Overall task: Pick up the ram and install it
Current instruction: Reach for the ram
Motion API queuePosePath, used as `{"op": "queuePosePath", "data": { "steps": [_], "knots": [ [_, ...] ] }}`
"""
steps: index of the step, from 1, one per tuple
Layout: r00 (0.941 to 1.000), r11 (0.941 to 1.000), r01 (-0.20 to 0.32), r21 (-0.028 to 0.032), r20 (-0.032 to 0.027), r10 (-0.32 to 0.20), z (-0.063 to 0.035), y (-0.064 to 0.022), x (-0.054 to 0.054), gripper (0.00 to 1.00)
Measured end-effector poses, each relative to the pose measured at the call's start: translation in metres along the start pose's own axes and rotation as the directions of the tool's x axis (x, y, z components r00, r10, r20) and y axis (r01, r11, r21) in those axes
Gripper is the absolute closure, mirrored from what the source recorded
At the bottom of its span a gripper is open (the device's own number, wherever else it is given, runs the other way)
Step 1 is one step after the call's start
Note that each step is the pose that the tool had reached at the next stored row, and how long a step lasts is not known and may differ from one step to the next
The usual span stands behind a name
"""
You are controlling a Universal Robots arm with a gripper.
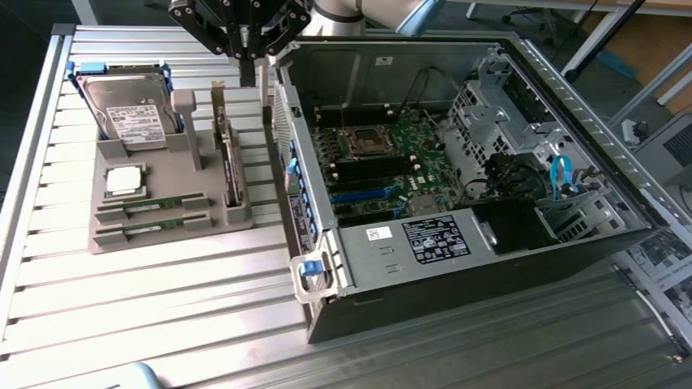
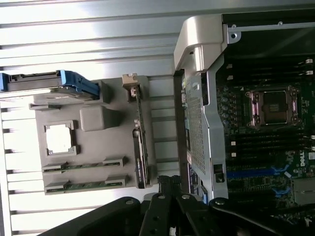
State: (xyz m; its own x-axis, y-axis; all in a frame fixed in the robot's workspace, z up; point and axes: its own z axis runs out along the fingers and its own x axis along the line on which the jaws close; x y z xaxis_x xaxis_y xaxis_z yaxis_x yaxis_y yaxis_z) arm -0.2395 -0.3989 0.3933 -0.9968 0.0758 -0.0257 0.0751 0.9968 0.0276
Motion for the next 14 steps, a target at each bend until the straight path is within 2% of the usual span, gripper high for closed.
{"op": "queuePosePath", "data": {
  "steps": [14],
  "knots": [
    [1.0000, 1.0000, 0.000, 0.0003, 0.0000, 0.000, -0.0002, -0.0006, 0.0084, 0.90]
  ]
}}
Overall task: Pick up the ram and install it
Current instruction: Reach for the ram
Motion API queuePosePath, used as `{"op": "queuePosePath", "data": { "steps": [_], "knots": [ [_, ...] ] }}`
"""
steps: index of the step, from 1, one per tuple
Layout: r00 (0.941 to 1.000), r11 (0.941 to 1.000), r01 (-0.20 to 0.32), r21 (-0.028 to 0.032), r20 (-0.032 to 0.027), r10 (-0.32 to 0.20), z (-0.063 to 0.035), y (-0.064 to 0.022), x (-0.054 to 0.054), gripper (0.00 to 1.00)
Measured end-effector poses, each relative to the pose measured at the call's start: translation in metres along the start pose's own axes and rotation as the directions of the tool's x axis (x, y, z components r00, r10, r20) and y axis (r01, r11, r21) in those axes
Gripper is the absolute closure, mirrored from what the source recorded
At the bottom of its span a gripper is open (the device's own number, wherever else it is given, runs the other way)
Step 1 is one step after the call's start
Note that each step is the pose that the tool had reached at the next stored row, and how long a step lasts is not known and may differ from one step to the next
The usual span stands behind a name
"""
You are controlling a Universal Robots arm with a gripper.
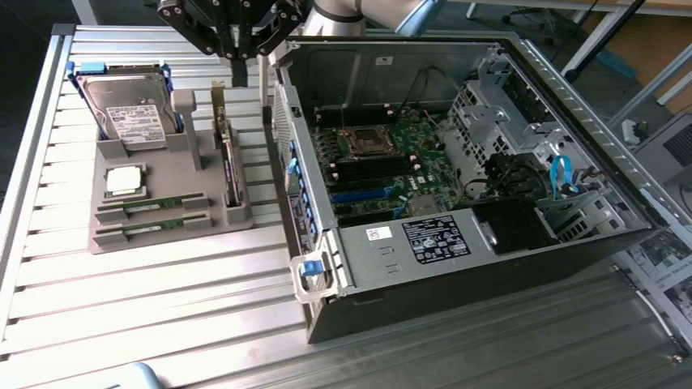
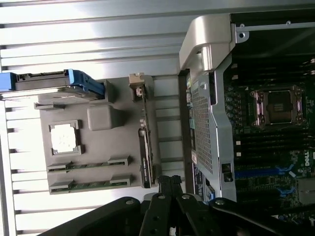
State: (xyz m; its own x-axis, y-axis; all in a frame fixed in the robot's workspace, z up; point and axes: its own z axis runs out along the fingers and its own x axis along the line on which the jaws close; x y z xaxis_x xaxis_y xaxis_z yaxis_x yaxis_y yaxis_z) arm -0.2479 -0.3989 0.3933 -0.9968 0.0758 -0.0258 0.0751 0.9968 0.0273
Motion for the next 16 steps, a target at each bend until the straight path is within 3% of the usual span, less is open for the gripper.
{"op": "queuePosePath", "data": {
  "steps": [16],
  "knots": [
    [1.0000, 1.0000, 0.000, 0.0004, 0.0000, 0.000, -0.0003, -0.0006, 0.0083, 0.90]
  ]
}}
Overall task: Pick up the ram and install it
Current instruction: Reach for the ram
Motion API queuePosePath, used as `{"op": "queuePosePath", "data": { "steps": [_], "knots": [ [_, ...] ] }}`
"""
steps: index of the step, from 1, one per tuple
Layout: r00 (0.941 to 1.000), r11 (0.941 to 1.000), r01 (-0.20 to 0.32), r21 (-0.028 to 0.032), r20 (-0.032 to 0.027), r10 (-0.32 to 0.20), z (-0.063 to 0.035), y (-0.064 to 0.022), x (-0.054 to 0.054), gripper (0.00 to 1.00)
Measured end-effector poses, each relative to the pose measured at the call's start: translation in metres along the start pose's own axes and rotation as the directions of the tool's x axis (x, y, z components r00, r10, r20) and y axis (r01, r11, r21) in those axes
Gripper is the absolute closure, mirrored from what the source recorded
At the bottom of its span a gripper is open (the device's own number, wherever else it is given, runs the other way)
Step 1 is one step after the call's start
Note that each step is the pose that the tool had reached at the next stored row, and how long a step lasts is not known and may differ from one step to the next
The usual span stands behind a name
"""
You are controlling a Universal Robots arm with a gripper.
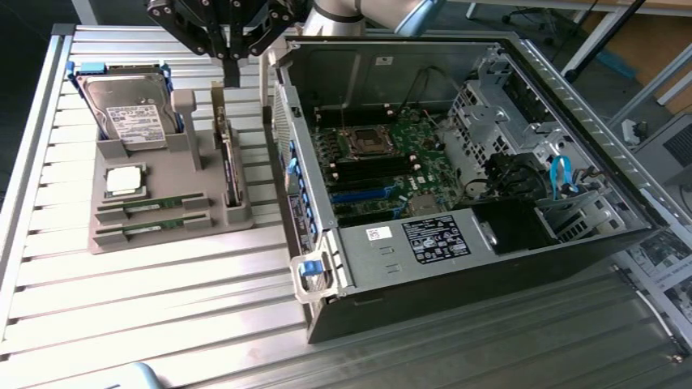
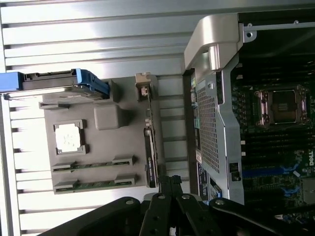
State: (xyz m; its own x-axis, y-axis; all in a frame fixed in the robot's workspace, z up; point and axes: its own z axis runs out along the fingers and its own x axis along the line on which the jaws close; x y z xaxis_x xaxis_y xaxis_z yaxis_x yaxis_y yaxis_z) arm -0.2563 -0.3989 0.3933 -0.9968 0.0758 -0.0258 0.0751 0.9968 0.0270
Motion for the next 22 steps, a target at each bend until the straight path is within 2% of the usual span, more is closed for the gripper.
{"op": "queuePosePath", "data": {
  "steps": [22],
  "knots": [
    [1.0000, 1.0000, 0.000, 0.0003, 0.0001, 0.000, -0.0004, -0.0011, 0.015, 0.90]
  ]
}}
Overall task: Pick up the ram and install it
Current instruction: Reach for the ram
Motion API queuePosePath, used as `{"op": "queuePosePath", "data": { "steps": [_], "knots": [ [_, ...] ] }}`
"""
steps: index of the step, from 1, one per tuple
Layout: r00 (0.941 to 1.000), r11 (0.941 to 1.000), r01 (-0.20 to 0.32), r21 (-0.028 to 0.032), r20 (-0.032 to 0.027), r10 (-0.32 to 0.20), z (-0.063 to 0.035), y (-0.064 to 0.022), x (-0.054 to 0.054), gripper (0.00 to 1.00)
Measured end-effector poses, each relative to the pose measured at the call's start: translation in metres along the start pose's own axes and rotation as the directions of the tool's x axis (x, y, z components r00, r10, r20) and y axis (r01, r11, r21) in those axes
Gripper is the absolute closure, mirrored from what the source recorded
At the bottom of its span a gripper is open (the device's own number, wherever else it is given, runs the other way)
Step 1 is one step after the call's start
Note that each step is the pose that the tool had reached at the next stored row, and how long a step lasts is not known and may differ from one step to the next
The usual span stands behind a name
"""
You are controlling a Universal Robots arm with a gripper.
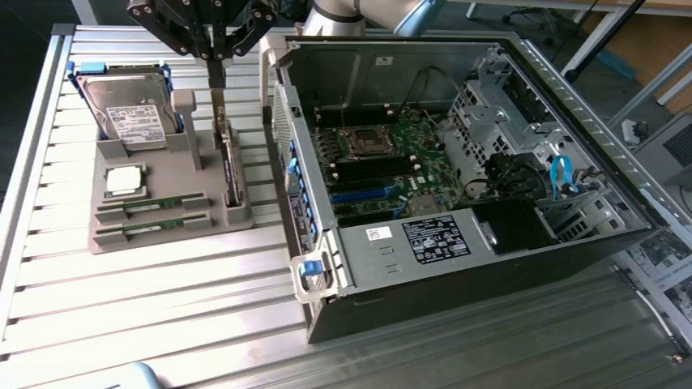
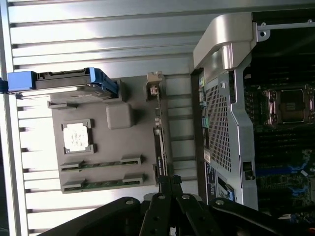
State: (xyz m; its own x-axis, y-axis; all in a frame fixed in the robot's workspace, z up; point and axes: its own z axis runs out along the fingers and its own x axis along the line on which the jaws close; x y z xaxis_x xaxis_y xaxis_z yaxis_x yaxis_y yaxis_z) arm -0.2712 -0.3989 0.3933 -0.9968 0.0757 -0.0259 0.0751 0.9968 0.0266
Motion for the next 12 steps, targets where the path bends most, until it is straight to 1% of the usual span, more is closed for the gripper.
{"op": "queuePosePath", "data": {
  "steps": [12],
  "knots": [
    [1.0000, 1.0000, 0.000, 0.0002, -0.0001, 0.000, -0.0003, -0.0007, 0.0093, 0.90]
  ]
}}
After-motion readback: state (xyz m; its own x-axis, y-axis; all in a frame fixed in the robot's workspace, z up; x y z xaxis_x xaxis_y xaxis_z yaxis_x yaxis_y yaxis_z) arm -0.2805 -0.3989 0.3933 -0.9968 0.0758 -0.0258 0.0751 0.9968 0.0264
